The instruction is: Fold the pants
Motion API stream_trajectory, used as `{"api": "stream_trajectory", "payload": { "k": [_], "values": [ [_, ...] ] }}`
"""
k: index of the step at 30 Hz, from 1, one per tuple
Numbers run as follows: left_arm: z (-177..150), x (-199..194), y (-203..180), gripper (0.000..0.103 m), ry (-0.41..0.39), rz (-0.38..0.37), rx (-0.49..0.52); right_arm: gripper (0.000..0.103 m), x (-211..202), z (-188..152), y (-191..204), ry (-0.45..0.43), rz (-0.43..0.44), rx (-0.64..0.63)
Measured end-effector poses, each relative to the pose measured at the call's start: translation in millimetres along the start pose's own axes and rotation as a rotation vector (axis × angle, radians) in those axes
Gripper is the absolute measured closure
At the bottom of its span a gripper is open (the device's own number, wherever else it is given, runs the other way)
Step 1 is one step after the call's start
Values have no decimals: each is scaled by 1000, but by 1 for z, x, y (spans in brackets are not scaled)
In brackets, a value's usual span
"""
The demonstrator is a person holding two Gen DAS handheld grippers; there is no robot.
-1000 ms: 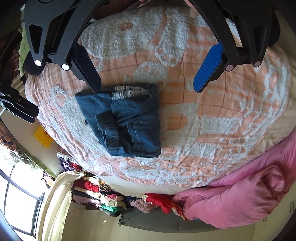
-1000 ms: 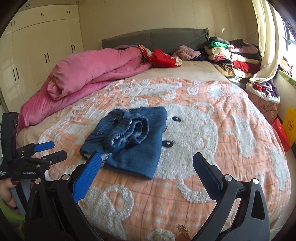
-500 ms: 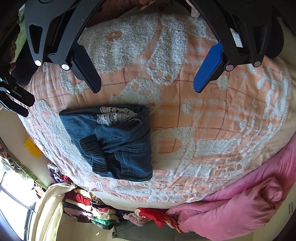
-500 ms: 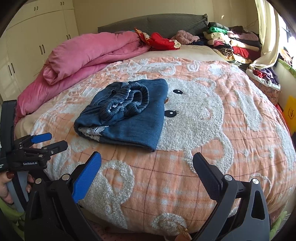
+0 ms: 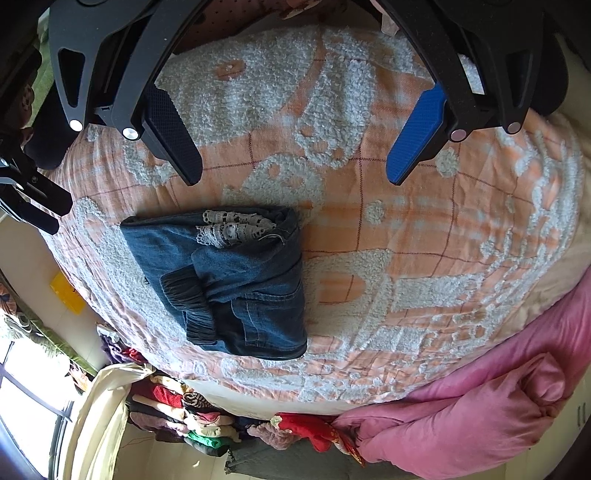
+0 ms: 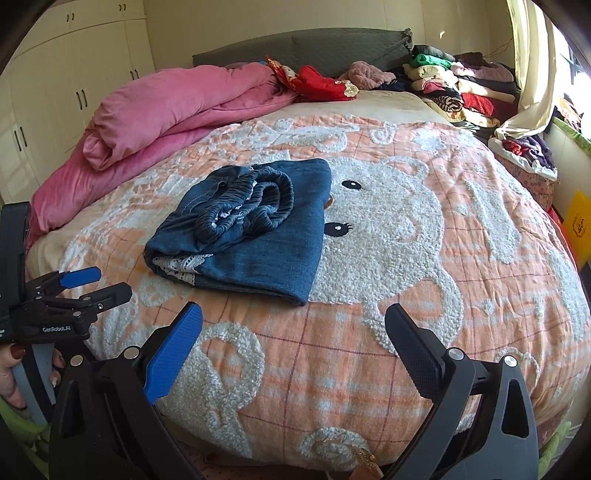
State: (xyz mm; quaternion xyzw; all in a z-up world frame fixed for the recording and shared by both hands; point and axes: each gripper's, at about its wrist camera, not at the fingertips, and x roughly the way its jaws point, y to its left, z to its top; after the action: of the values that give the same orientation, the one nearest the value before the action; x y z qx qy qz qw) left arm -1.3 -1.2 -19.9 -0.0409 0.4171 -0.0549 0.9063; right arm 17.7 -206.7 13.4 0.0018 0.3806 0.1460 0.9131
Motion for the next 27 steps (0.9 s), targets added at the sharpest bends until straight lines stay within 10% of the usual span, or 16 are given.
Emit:
{"api": "stream_trajectory", "payload": {
  "k": [27],
  "values": [
    [2,-2,0,9,4,-2,-7,4,-1,2,0,2,-2,-3]
  ]
}}
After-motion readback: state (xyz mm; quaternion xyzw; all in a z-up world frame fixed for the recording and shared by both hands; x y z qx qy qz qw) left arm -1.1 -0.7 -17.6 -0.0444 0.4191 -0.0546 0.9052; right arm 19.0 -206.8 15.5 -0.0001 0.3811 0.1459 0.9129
